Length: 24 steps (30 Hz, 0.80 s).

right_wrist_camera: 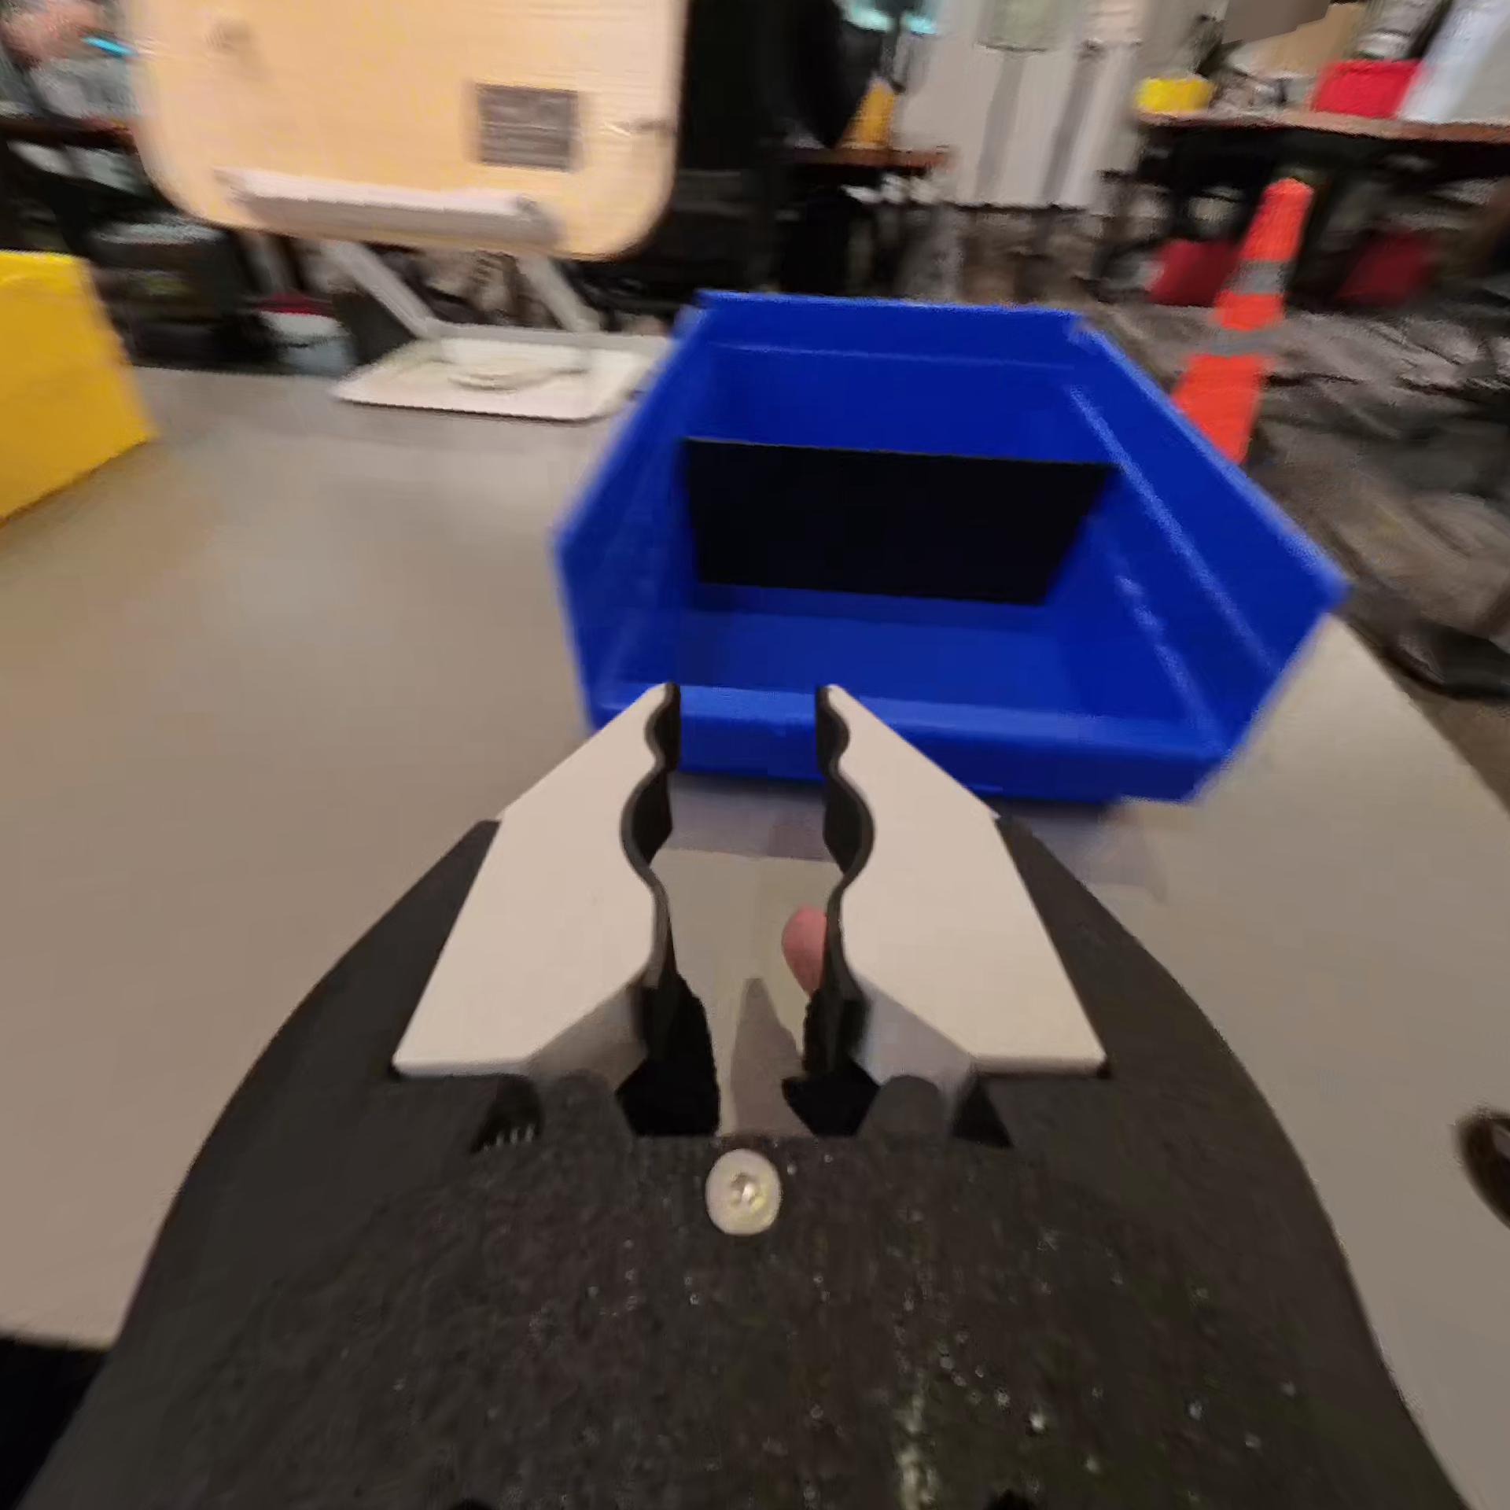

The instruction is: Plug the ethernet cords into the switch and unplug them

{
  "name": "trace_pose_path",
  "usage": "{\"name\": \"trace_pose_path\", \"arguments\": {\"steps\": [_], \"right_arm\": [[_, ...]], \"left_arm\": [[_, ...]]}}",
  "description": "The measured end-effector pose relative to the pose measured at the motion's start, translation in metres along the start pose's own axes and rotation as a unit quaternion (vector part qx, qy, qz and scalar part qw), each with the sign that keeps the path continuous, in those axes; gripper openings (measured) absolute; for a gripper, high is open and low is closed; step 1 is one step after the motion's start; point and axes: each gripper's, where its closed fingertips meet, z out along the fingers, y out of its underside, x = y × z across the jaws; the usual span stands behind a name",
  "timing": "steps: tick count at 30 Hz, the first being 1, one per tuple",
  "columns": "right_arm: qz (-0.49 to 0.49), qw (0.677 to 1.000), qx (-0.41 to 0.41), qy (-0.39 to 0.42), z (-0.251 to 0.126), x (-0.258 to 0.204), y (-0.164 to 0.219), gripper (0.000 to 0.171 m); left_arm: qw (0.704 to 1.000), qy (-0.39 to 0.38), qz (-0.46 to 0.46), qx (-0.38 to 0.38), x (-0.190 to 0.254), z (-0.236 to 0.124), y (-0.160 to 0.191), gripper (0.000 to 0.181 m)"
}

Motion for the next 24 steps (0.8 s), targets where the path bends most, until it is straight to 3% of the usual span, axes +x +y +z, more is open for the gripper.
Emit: {"name": "trace_pose_path", "arguments": {"steps": [6, 11, 13, 15, 19, 21, 24], "right_arm": [[0.074, 0.997, -0.031, 0.010, 0.020, 0.016, 0.020, 0.032], [0.052, 0.998, -0.024, -0.015, 0.020, 0.000, 0.017, 0.025], [0.054, 0.997, -0.038, -0.033, 0.022, -0.009, 0.021, 0.030], [0.053, 0.995, -0.042, -0.071, 0.023, -0.025, 0.022, 0.029], [0.049, 0.992, -0.027, -0.113, 0.024, -0.044, 0.016, 0.029], [0.053, 0.989, -0.022, -0.138, 0.025, -0.053, 0.013, 0.029], [0.072, 0.985, -0.005, -0.156, 0.024, -0.057, 0.004, 0.031]], "left_arm": [[0.993, -0.052, 0.108, -0.018, -0.013, 0.013, -0.002, 0.031], [0.992, -0.059, 0.107, -0.032, -0.018, 0.016, 0.002, 0.036], [0.993, -0.048, 0.104, -0.026, -0.015, 0.017, 0.001, 0.036], [0.993, -0.014, 0.107, -0.037, -0.007, 0.019, 0.004, 0.038], [0.978, 0.126, 0.140, -0.085, 0.028, 0.013, 0.012, 0.036], [0.966, 0.174, 0.158, -0.110, 0.038, 0.010, -0.004, 0.036], [0.945, 0.168, 0.231, -0.160, 0.027, 0.020, -0.048, 0.034]]}}
